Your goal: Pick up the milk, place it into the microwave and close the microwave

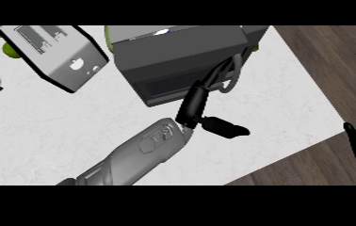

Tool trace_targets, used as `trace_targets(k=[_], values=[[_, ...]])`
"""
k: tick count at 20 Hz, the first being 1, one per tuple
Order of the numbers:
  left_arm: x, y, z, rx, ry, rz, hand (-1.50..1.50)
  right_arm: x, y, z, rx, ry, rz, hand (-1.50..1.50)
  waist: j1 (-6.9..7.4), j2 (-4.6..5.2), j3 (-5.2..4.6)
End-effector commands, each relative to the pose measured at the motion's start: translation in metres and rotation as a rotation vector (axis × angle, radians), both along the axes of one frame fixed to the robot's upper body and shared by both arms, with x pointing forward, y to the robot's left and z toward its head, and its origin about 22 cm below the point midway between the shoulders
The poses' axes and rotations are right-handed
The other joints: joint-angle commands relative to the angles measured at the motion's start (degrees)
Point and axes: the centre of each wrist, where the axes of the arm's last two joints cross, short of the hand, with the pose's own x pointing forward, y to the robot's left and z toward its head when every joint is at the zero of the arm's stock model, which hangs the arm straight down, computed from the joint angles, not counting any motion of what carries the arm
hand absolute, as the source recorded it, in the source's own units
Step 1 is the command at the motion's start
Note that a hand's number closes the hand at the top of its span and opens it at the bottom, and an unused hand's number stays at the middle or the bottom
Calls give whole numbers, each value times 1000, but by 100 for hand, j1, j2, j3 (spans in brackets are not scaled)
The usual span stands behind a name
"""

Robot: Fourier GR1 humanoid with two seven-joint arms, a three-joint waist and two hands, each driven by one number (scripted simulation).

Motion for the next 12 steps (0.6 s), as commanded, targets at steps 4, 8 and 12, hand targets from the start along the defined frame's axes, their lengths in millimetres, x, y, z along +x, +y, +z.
trace_targets(k=[4,8,12], values=[[17,-4,16,-26,-27,39,-150,9,1,13,14,-25,53,-150,-186,53,3],[22,-3,17,-29,-31,65,-150,11,-4,17,-1,-20,73,-150,-290,86,12],[25,-3,18,-32,-39,70,-150,16,-4,24,-11,-28,85,-150,-325,110,8]])
